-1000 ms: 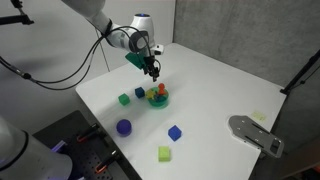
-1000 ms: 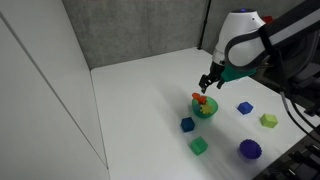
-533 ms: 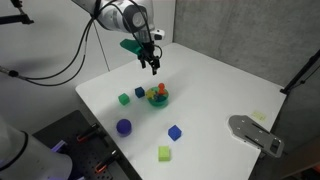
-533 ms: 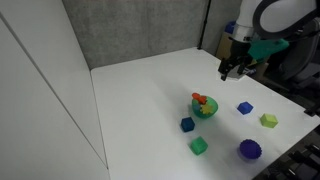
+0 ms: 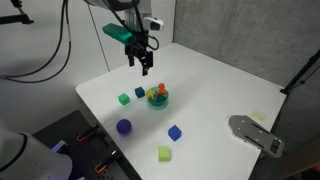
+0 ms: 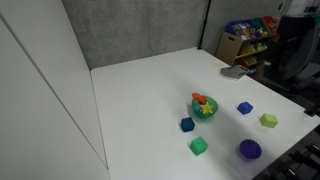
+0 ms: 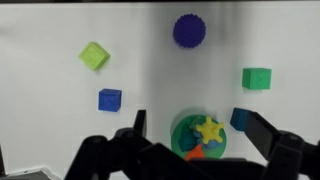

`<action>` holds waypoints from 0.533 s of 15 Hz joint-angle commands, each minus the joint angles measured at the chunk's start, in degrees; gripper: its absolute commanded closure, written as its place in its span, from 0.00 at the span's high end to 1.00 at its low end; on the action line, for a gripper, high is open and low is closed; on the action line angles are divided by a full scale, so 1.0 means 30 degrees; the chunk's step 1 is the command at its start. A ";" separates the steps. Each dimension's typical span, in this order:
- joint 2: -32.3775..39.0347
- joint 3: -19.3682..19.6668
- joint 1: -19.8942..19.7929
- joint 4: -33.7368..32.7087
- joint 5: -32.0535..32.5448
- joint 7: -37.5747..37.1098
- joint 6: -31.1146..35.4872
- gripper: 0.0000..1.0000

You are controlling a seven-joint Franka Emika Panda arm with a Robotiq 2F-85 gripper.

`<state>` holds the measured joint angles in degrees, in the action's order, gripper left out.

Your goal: Put the yellow object inside the green bowl

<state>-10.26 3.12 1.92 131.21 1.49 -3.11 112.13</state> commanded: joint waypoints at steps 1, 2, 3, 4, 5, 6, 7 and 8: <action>-0.2454 0.0199 -0.0871 0.0683 -0.0124 0.0996 -0.2082 1.00; -0.3077 0.0193 -0.1107 0.0838 0.0119 0.0659 -0.2164 1.00; -0.3601 0.0149 -0.1285 0.0958 0.0251 0.0464 -0.2227 1.00; -0.4082 0.0085 -0.1419 0.1094 0.0400 0.0413 -0.2287 1.00; -0.4541 0.0012 -0.1527 0.1234 0.0542 0.0332 -0.2235 1.00; -0.4924 -0.0031 -0.1580 0.1360 0.0568 0.0314 -0.2236 1.00; -0.5302 -0.0080 -0.1604 0.1524 0.0622 0.0271 -0.2132 1.00; -0.5692 -0.0102 -0.1586 0.1651 0.0604 0.0338 -0.2068 1.00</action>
<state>-23.07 3.61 -2.15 134.02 2.38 -1.79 105.75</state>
